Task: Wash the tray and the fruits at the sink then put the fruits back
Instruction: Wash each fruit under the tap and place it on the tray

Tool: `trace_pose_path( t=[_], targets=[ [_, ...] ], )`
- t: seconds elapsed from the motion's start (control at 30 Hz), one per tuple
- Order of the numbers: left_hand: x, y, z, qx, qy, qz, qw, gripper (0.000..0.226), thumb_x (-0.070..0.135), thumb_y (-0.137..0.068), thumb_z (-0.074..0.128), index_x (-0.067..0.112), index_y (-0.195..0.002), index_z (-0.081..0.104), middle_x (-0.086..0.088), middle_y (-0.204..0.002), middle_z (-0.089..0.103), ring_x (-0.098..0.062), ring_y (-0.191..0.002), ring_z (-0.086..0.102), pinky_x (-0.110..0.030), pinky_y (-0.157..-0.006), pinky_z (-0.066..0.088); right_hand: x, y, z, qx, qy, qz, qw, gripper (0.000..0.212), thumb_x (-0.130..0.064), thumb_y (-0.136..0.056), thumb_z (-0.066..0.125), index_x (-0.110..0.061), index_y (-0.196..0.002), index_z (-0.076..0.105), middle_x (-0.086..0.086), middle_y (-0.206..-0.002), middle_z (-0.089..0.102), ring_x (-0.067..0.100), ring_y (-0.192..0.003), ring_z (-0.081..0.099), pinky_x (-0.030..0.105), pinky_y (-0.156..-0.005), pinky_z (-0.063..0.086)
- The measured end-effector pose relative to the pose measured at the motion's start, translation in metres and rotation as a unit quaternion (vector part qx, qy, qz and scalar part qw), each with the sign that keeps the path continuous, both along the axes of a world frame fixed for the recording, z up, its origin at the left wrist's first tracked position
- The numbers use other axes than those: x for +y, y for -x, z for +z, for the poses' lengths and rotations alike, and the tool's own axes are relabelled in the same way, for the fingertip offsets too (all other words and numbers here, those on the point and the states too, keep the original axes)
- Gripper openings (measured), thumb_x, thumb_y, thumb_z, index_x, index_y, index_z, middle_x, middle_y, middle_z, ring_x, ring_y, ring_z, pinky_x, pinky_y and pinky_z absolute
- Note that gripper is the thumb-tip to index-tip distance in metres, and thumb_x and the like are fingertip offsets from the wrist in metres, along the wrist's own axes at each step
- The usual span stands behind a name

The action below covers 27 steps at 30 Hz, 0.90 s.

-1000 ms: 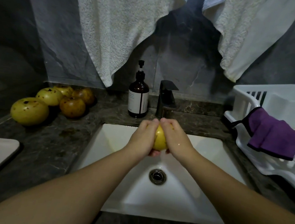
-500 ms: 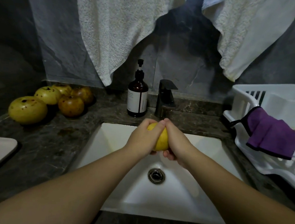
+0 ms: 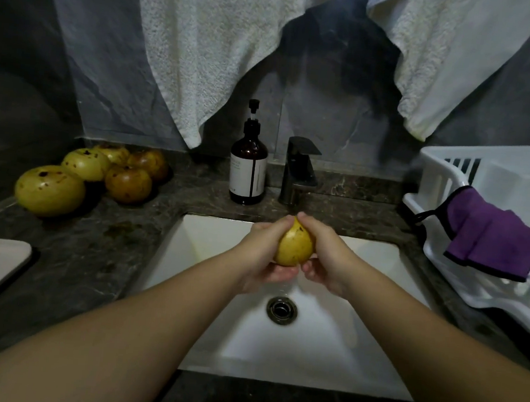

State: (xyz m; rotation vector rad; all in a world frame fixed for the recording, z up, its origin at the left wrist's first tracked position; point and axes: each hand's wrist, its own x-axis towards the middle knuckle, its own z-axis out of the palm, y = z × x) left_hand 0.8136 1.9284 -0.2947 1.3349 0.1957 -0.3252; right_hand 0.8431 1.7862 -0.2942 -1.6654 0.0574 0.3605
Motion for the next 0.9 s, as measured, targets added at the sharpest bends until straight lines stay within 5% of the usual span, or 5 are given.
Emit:
trace_pose_path(
  t=[0.1, 0.23, 0.63, 0.77, 0.9],
  targets=[
    [0.004, 0.000, 0.001, 0.039, 0.072, 0.002, 0.997, 0.049, 0.054, -0.096, 0.067, 0.019, -0.130, 0.064, -0.021, -0.114, 0.075, -0.036, -0.096, 0.077, -0.037, -0.064, 0.063, 0.004, 0.000, -0.003, -0.054, 0.025, 0.008, 0.998, 0.042, -0.061, -0.094, 0.058, -0.033, -0.124, 0.054, 0.002, -0.106, 0.067, 0.016, -0.077, 0.063, 0.031, -0.063, 0.045],
    [0.009, 0.001, 0.001, 0.057, 0.045, -0.026, 0.997, 0.053, 0.064, -0.091, 0.065, 0.020, -0.123, 0.067, -0.016, -0.102, 0.078, -0.028, -0.082, 0.079, -0.034, -0.061, 0.064, 0.012, 0.001, -0.001, -0.101, -0.016, -0.008, 0.995, 0.030, -0.049, -0.098, 0.059, -0.029, -0.121, 0.060, 0.004, -0.118, 0.067, 0.022, -0.105, 0.067, 0.043, -0.086, 0.058],
    [0.006, 0.005, 0.006, 0.021, 0.085, -0.047, 0.995, 0.060, 0.053, -0.078, 0.076, 0.019, -0.126, 0.064, -0.018, -0.112, 0.071, -0.028, -0.081, 0.077, -0.035, -0.071, 0.064, 0.002, -0.003, 0.011, -0.130, -0.125, -0.011, 0.984, 0.022, -0.028, -0.098, 0.063, -0.015, -0.115, 0.070, 0.011, -0.107, 0.073, 0.028, -0.099, 0.069, 0.044, -0.086, 0.055],
    [0.003, 0.008, 0.002, 0.031, 0.052, -0.078, 0.995, 0.065, 0.059, -0.082, 0.072, 0.017, -0.130, 0.063, -0.017, -0.107, 0.074, -0.025, -0.077, 0.076, -0.034, -0.072, 0.065, 0.005, 0.000, 0.012, -0.052, -0.068, -0.028, 0.996, 0.036, -0.044, -0.094, 0.067, -0.015, -0.115, 0.071, 0.013, -0.111, 0.073, 0.029, -0.105, 0.070, 0.046, -0.097, 0.056],
    [0.002, 0.005, 0.004, 0.039, 0.056, -0.061, 0.996, 0.070, 0.070, -0.080, 0.072, 0.015, -0.122, 0.068, -0.017, -0.096, 0.076, -0.027, -0.082, 0.077, -0.034, -0.064, 0.065, 0.013, 0.003, 0.006, -0.179, 0.010, -0.057, 0.982, 0.023, -0.049, -0.096, 0.056, -0.032, -0.107, 0.068, 0.001, -0.110, 0.068, 0.023, -0.107, 0.065, 0.042, -0.091, 0.053]
  ],
)
